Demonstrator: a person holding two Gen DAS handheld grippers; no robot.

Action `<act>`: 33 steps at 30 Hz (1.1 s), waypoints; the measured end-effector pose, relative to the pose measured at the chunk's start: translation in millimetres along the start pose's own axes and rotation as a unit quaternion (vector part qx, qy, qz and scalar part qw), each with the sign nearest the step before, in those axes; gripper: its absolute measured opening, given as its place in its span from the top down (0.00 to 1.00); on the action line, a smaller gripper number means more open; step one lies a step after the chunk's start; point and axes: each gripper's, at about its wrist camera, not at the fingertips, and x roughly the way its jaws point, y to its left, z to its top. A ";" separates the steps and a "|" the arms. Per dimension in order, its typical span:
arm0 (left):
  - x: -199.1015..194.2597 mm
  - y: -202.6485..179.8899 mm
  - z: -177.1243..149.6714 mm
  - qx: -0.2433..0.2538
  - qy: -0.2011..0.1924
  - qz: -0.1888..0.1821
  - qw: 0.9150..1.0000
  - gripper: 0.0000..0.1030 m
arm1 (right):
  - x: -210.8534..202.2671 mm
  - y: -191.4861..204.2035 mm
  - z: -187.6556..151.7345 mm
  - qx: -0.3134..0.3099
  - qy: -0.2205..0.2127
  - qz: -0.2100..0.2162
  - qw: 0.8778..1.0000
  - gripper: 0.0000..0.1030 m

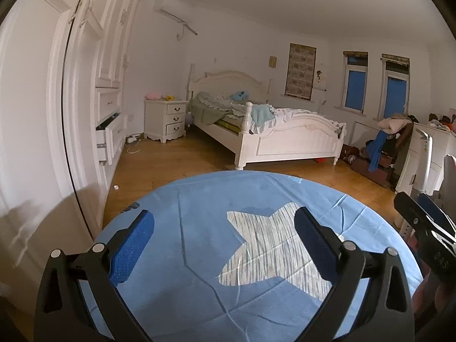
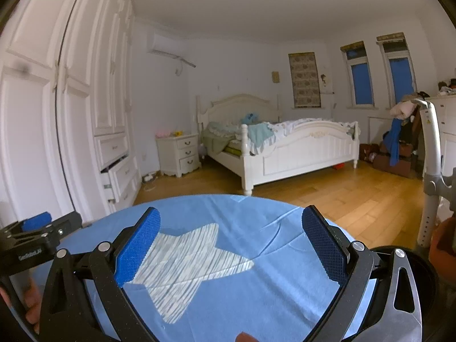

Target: Collect trash

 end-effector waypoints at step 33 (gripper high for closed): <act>-3.8 -3.0 -1.0 0.016 -0.018 -0.001 1.000 0.05 | -4.6 5.7 -1.1 0.022 -0.004 -0.005 1.000 0.05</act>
